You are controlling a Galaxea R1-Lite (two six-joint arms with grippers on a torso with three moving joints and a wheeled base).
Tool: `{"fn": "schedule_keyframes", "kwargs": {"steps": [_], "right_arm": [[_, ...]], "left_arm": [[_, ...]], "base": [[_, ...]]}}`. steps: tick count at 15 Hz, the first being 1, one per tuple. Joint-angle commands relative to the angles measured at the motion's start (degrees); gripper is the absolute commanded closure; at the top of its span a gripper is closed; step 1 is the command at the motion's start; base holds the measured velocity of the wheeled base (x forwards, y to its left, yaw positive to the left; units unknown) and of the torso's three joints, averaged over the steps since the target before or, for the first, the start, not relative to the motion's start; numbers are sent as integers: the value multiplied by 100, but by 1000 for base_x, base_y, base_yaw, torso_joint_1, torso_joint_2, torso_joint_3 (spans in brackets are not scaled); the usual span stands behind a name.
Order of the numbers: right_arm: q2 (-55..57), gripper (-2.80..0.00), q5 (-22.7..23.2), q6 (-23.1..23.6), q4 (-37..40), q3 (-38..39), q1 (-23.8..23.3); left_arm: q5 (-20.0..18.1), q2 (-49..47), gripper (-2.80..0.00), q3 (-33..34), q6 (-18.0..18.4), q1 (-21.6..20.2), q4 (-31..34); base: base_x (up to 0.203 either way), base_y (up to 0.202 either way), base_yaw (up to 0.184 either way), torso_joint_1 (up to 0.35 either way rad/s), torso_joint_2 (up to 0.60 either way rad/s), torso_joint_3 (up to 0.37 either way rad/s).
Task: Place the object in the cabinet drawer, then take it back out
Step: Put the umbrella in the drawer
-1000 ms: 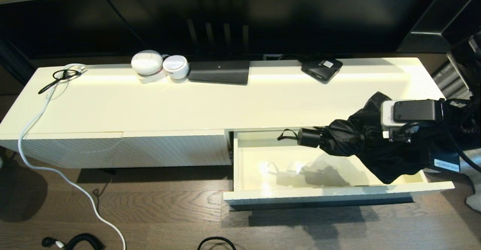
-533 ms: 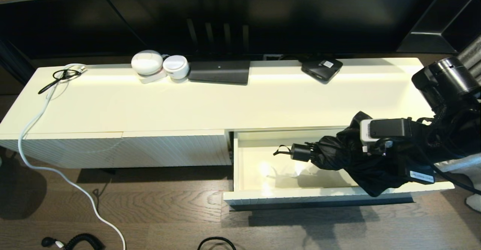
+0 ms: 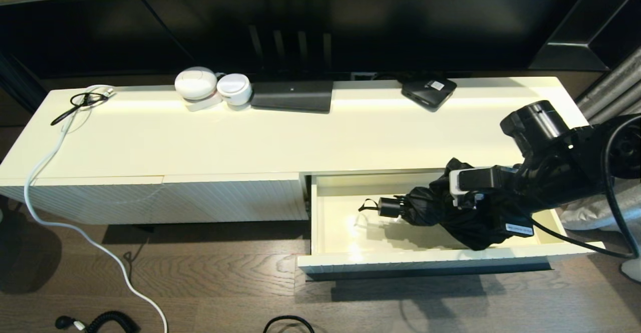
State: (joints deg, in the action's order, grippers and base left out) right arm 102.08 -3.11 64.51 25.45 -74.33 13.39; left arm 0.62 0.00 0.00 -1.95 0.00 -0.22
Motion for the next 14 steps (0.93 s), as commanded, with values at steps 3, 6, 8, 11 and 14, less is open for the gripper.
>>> {"fn": "schedule_keyframes", "kwargs": {"steps": [3,6,8,11,14], "right_arm": [[435,0,19,322,-187,-112,-136],[719,0,13,569,-515,-125,-205],[843,0,11,572,-625,-143,-211],[1007,0,12,537,-787,-143,-232],[1028,-280,-10,519,-779,-222,-246]], "left_arm": [[-1,0,0,9,-7,0,-4],[-1,0,0,9,-7,0,-4],[-1,0,0,9,-7,0,-4],[-1,7,0,9,-7,0,-4],[-1,0,0,9,-7,6,-4]], "base": [[0,0,0,0,0,0],[0,0,0,0,0,0],[0,0,0,0,0,0],[0,0,0,0,0,0],[0,0,0,0,0,0]]}}
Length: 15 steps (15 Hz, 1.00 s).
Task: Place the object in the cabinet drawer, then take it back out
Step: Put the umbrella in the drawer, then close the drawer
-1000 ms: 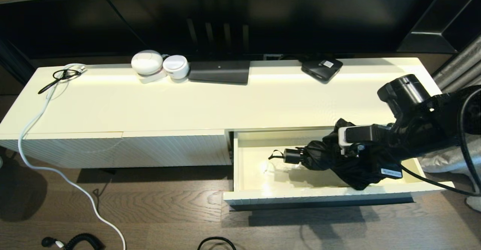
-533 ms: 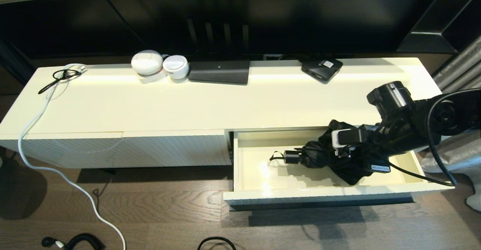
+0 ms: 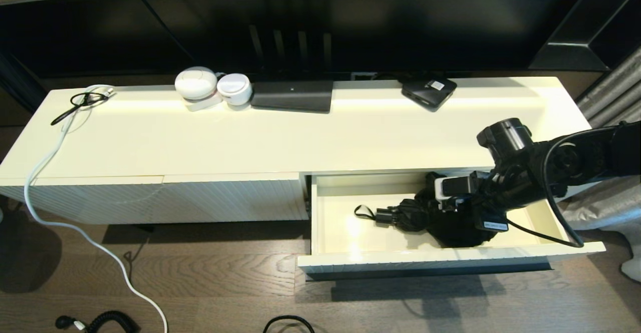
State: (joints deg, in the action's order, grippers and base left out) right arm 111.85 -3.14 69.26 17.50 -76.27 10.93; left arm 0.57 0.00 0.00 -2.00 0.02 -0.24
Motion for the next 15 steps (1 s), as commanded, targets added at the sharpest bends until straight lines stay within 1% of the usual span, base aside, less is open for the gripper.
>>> {"fn": "schedule_keyframes", "kwargs": {"steps": [1,3,6,9,10,13,14,15], "right_arm": [[43,-280,-15,33,19,-41,-4],[-159,-280,-19,15,38,-35,-4],[-753,-280,2,2,166,55,-4],[-1491,-280,20,-4,598,189,1],[-1772,-280,22,-69,761,301,12],[-2545,-280,23,-455,1126,845,62],[-2806,0,27,-507,1205,1065,69],[-3030,0,43,-529,1253,1280,94]], "left_arm": [[4,0,0,9,-2,-2,-2],[4,0,0,2,-2,-2,-2],[4,0,0,9,-2,-2,-2],[4,0,0,9,-2,6,-2],[4,0,0,9,-2,-2,-2],[4,0,0,9,-2,6,-2],[4,9,0,9,-2,-2,-2],[4,0,0,9,-2,-2,-2]], "base": [[0,0,0,0,0,0],[0,0,0,0,0,0],[0,0,0,0,0,0],[0,0,0,0,0,0],[0,0,0,0,0,0],[0,0,0,0,0,0],[0,0,0,0,0,0],[0,0,0,0,0,0]]}}
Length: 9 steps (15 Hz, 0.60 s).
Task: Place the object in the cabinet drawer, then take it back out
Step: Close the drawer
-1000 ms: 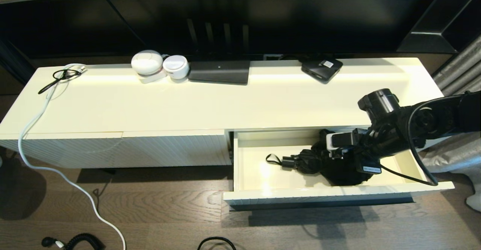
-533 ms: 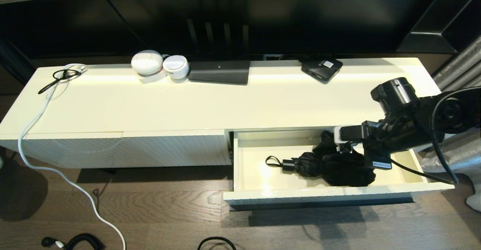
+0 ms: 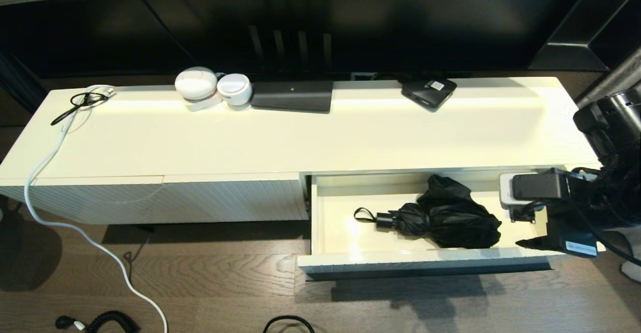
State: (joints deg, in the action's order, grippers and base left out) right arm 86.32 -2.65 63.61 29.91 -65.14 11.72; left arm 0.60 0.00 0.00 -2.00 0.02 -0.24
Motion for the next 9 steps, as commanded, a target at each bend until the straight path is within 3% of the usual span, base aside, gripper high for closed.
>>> {"fn": "schedule_keyframes", "kwargs": {"steps": [1,6,9], "right_arm": [[-675,0,40,24,50,372,61],[-1834,0,626,0,92,1537,399],[-2148,0,631,-206,-120,2275,878]], "left_arm": [[2,0,0,9,-2,-2,-2],[2,6,0,9,-2,-2,-2],[2,1,0,9,-2,-2,-2]], "base": [[0,0,0,0,0,0],[0,0,0,0,0,0],[0,0,0,0,0,0]]}}
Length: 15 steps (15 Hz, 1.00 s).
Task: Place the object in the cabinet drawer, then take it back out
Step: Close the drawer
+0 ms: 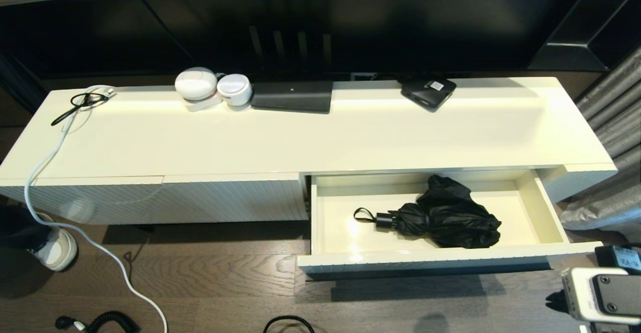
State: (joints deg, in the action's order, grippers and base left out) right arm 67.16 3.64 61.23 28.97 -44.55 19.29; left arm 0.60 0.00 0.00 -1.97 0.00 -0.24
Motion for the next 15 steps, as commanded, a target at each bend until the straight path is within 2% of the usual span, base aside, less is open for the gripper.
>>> {"fn": "schedule_keyframes", "kwargs": {"steps": [1,6,9,15], "right_arm": [[-117,0,-6,8,-345,402,141],[906,0,-12,-20,-1917,1093,214],[1004,0,-16,-22,-2161,1209,256],[3014,0,-56,-33,-4715,1739,395]], "left_arm": [[2,0,0,9,-5,0,-2],[2,0,0,9,-5,0,-2],[2,0,0,9,-5,0,-2],[2,0,0,9,-5,0,-2]], "base": [[0,0,0,0,0,0],[0,0,0,0,0,0],[0,0,0,0,0,0],[0,0,0,0,0,0]]}}
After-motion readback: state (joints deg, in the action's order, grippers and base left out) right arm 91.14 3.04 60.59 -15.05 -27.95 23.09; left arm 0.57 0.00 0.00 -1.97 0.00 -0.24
